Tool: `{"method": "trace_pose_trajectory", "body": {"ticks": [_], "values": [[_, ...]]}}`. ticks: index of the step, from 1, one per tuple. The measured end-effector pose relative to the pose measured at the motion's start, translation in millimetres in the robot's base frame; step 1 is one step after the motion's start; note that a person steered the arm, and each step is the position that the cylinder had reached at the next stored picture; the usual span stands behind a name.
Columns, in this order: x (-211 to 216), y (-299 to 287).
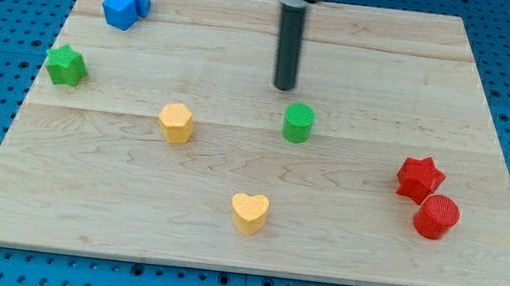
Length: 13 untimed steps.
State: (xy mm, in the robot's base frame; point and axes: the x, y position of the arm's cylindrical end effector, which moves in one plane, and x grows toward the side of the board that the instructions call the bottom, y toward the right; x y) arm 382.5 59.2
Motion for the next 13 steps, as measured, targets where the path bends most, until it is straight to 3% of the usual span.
{"method": "trace_pose_trajectory", "body": {"ticks": [1, 2, 3, 5, 7, 9, 13], "values": [[58.1, 17.4], [48.2, -24.6], [25.1, -107.8], [84.0, -76.2], [7.0, -183.2], [-22.3, -249.0], [-22.0, -227.8]]}}
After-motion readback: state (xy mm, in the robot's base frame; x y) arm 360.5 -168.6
